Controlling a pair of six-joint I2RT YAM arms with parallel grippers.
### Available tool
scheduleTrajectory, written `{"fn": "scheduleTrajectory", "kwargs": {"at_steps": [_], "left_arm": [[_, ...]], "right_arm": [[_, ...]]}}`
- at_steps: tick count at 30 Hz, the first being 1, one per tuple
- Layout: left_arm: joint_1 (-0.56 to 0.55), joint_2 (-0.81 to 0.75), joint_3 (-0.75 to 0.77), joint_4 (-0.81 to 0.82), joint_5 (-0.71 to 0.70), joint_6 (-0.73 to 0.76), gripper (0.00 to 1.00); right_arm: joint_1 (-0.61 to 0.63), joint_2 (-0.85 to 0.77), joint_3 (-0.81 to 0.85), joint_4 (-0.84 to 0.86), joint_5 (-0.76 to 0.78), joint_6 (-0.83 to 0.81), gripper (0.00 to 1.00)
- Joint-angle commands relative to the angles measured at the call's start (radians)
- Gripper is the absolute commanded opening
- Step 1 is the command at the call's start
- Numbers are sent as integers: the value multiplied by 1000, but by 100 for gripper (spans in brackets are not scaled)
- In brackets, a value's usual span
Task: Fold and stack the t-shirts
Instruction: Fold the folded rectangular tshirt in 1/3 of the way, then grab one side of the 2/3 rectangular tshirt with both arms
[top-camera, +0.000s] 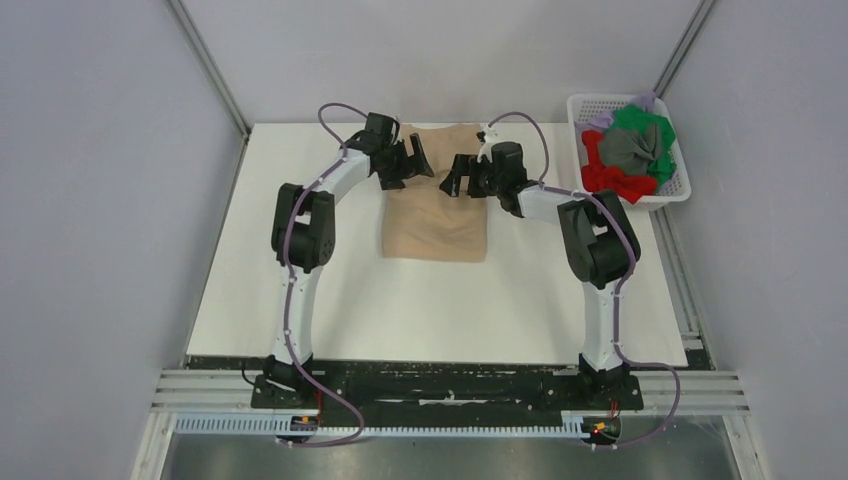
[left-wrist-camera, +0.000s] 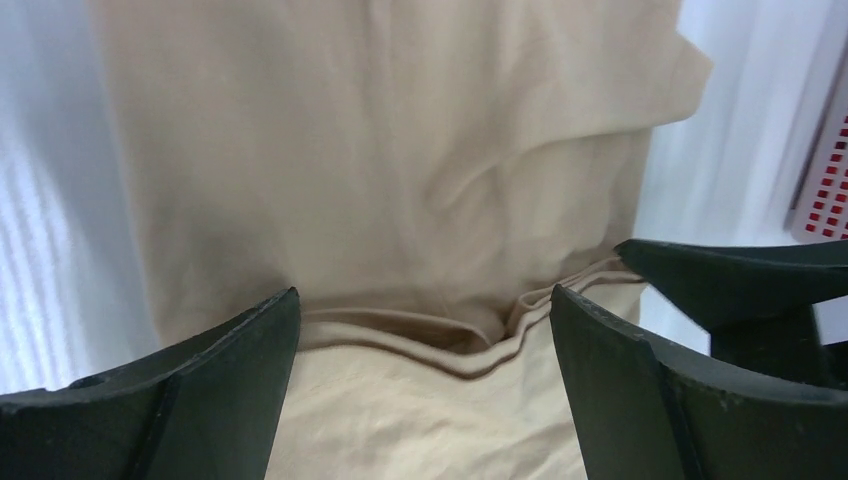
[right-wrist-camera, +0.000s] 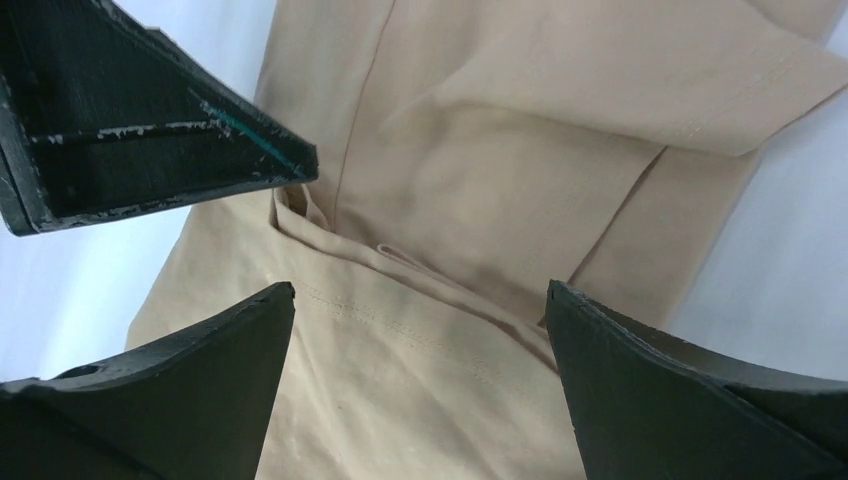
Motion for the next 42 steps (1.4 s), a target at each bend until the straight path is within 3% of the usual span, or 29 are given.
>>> {"fn": "scheduleTrajectory", "kwargs": {"at_steps": [1,6,12,17,23,29,34,42], "left_arm": [[11,-45,45,-85,-10,55,100],[12,-204,43,-84,-90,92,100],[11,-411,-92,-121,-127,88,100],[10,-680,-513,-28,-169,-4,100],[5,-886,-956,108,-153,-146,100],[4,-907,-1097,172,-128,-190,100],[4,-813,-1073,198,-102,-207,97],[4,-680,-1039,243,-75,-224,73]], "right_arm": [[-10,-33,70,-53,22,-58,98],[-9,-173,26,-133,63,-123,98],[-9,-435,-323,-89,105,-130,98],[-6,-647,-651,33,58,-33,98],[32,-742,-835,75,-21,17,98],[63,-723,-867,94,15,28,97],[68,-662,-866,156,10,68,82],[73,-579,-836,161,6,69,64]]}}
